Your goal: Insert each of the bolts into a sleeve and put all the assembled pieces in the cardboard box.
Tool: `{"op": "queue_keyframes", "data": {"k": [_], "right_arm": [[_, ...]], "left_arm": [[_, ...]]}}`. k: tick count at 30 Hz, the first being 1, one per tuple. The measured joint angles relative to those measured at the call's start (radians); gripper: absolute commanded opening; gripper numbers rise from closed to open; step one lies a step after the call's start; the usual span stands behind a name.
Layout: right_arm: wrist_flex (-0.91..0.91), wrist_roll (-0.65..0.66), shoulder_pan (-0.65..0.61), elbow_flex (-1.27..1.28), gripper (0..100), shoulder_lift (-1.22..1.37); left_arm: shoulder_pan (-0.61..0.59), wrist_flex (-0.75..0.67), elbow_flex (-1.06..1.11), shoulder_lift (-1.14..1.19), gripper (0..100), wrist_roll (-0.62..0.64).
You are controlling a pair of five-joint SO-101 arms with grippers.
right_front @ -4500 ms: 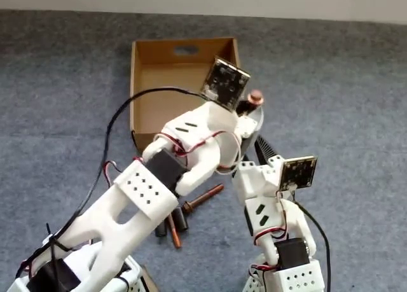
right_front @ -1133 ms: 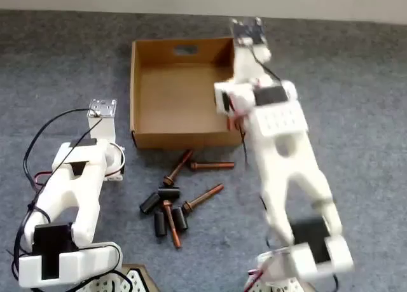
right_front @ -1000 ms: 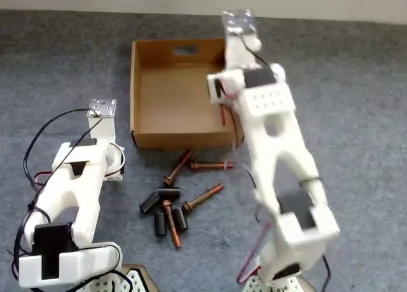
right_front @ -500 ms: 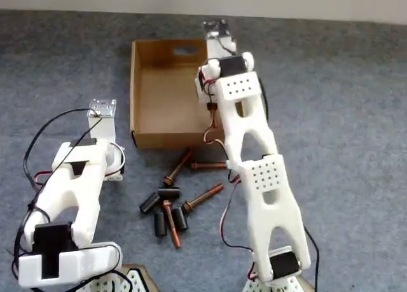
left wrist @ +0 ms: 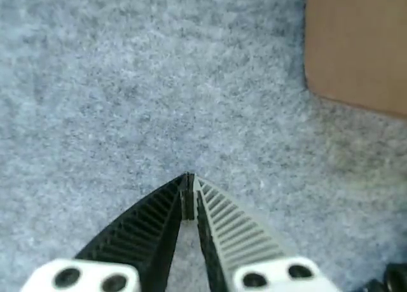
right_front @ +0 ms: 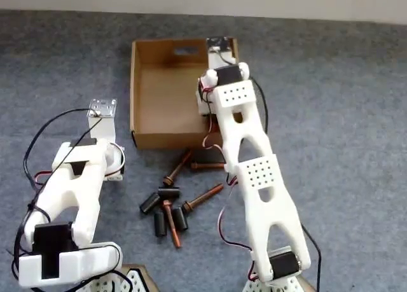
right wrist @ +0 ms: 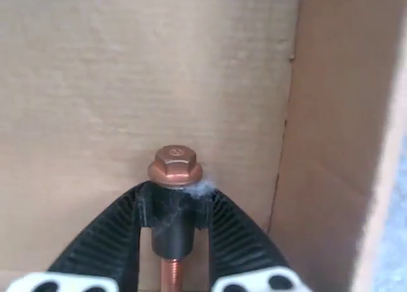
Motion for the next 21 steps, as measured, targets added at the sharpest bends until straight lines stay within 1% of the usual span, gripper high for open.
{"op": "queue_keyframes", "data": {"k": [5,9,10,16,21], "right_arm": [[0.000,-0.012,0.000,0.000,1.8,0.002],[0.000,-0.002,0.000,0.000,11.9,0.002],[0.000,0.011,0.000,0.000,12.9,0.002],[0.000,0.041,0.000,-0.031,13.0,0.000],[0.041,0.041,0.000,-0.101,13.0,-0.006]], "left_arm": [[0.000,0.000,0.000,0.000,3,0.000],[0.000,0.000,0.000,0.000,3,0.000],[0.000,0.000,0.000,0.000,3,0.000],[0.000,0.000,0.000,0.000,3,0.000],[0.000,0.000,0.000,0.000,3,0.000]]}}
